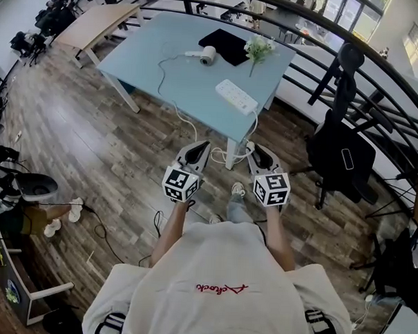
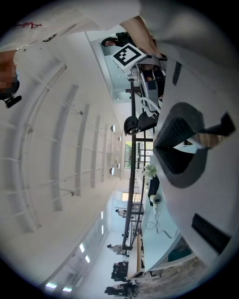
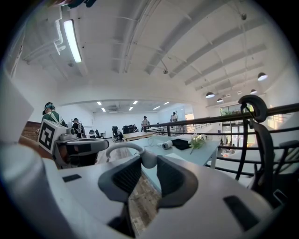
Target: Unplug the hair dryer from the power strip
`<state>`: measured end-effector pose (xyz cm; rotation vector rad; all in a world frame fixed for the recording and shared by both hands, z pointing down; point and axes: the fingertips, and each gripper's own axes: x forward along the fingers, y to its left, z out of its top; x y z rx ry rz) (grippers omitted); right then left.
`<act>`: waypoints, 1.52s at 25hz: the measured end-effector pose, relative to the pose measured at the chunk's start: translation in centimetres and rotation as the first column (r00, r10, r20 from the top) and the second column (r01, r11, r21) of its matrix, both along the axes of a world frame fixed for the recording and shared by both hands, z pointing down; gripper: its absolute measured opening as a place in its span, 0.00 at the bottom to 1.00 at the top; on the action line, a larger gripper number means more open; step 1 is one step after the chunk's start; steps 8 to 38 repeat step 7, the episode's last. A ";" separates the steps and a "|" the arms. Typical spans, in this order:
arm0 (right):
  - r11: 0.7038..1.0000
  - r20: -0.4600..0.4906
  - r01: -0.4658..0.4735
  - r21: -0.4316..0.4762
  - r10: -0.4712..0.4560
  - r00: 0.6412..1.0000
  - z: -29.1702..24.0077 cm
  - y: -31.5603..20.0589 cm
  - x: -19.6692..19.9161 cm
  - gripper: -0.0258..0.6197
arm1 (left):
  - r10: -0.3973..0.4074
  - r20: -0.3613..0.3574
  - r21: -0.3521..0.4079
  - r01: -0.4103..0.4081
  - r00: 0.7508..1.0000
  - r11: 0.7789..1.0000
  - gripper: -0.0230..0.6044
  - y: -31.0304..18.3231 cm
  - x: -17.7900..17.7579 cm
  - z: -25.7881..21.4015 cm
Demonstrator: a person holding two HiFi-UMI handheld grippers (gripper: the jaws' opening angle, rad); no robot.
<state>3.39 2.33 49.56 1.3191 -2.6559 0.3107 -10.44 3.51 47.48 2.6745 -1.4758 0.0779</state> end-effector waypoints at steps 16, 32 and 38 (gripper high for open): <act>1.000 -0.008 0.003 -0.006 -0.003 1.000 0.0 -0.7 0.0 0.22 | 0.004 0.002 -0.002 -0.004 1.000 1.000 0.05 -0.6 0.3 -0.2; 1.000 -0.008 0.003 -0.006 -0.003 1.000 0.0 -0.7 0.0 0.22 | 0.004 0.002 -0.002 -0.004 1.000 1.000 0.05 -0.6 0.3 -0.2; 1.000 -0.008 0.003 -0.006 -0.003 1.000 0.0 -0.7 0.0 0.22 | 0.004 0.002 -0.002 -0.004 1.000 1.000 0.05 -0.6 0.3 -0.2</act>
